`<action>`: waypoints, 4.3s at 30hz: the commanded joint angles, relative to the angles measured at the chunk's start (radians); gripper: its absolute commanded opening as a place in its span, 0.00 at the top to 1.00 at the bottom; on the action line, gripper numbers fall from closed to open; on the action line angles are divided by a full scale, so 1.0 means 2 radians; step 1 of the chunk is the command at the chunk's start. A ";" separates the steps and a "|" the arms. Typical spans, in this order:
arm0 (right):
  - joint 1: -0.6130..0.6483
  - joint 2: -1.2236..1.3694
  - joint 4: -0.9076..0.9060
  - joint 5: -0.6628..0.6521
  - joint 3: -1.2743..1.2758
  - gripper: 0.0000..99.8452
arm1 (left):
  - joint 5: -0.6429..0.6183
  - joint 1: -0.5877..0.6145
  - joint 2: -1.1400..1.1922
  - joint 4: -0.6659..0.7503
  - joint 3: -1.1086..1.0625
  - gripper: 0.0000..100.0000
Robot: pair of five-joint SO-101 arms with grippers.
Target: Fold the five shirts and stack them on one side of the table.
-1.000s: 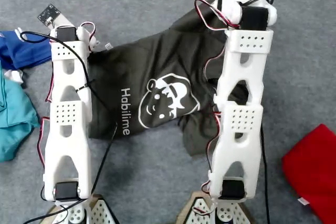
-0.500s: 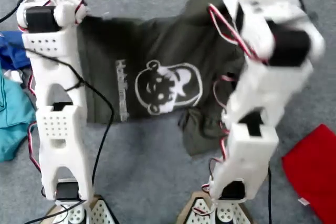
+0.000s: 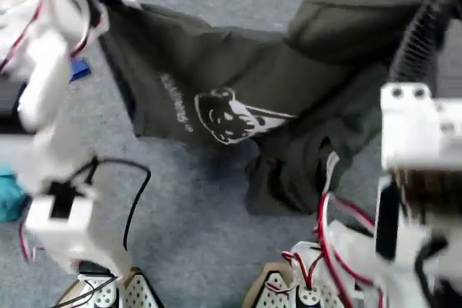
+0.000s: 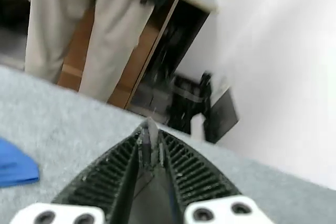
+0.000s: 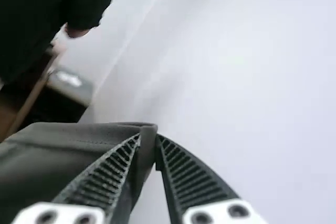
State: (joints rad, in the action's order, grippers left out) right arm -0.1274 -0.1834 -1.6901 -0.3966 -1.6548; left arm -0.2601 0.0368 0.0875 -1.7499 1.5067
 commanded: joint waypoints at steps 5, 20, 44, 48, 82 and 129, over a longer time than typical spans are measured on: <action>-0.015 -0.020 0.080 0.016 -0.001 0.99 | 0.016 -0.002 -0.234 -0.005 -0.157 0.98; -0.014 -0.083 0.184 0.044 0.044 0.99 | 0.031 -0.002 -0.334 0.078 -0.183 0.98; 0.103 -0.088 0.209 -0.009 0.254 0.99 | 0.052 -0.002 -0.337 0.140 -0.329 0.98; 0.094 -0.089 0.206 -0.012 0.247 0.99 | 0.050 0.027 -0.339 0.141 -0.361 0.98; 0.122 -0.113 0.177 0.078 0.466 1.00 | 0.050 0.071 -0.455 0.234 -0.696 0.98; 0.081 0.526 0.709 0.005 0.202 0.99 | 0.144 0.095 0.273 0.607 -0.344 0.98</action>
State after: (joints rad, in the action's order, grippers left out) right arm 0.0322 0.8339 -0.2846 -0.3322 -1.1147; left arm 0.0192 0.2117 0.6122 -0.5056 0.6782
